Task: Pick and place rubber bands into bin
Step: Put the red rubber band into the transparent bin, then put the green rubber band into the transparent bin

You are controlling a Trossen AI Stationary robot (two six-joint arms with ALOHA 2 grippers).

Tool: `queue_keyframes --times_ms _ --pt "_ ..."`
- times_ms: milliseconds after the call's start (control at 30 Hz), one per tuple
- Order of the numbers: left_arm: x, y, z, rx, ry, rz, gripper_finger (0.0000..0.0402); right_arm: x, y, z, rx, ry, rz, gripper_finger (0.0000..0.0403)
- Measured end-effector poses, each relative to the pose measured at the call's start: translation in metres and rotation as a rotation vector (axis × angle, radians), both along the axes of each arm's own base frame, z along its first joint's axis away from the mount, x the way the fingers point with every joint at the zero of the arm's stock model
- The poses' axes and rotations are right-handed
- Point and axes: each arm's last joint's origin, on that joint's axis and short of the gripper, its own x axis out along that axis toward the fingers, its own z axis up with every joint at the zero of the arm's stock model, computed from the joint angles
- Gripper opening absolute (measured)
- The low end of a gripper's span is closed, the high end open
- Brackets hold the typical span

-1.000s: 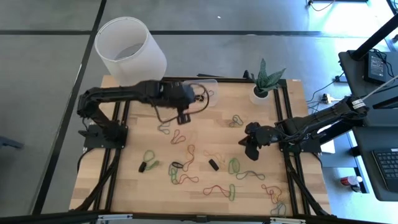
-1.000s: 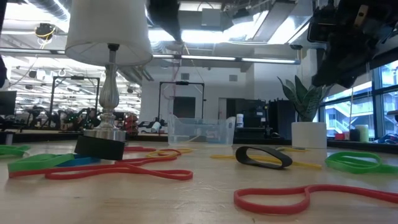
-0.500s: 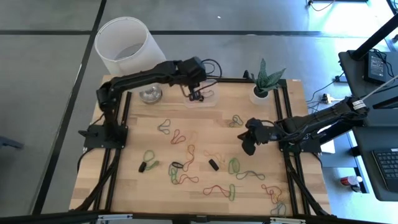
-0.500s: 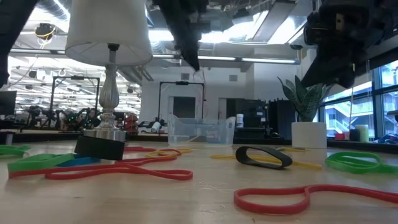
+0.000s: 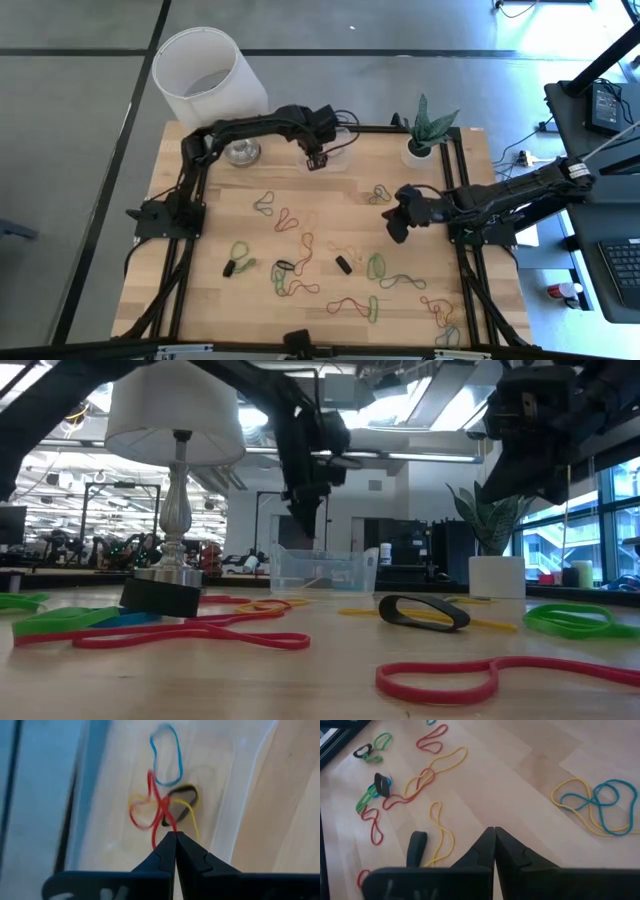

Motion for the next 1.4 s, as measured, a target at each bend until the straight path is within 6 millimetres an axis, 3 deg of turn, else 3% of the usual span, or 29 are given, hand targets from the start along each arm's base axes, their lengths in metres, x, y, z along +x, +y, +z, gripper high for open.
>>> queue_keyframes --times_ms 200,533,833,1133,1400 --pt "-0.003 -0.002 -0.009 -0.079 0.039 0.068 0.0016 0.001 -0.004 0.000 -0.003 0.001 -0.021 0.0012" --pt "-0.004 -0.004 -0.008 -0.094 0.037 0.114 0.0094 0.001 -0.006 0.000 -0.020 0.009 -0.013 0.0012" --pt "-0.010 -0.025 0.025 -0.140 -0.054 0.209 0.0101 0.001 -0.006 0.000 -0.024 0.008 -0.007 0.0012" --pt "-0.010 -0.077 0.061 -0.183 -0.149 0.170 0.0055 0.001 -0.006 0.000 -0.025 0.007 -0.006 0.0012" --pt "0.000 -0.142 0.061 -0.204 -0.086 0.019 0.0004 0.001 -0.005 0.000 -0.022 0.005 -0.008 0.0012"
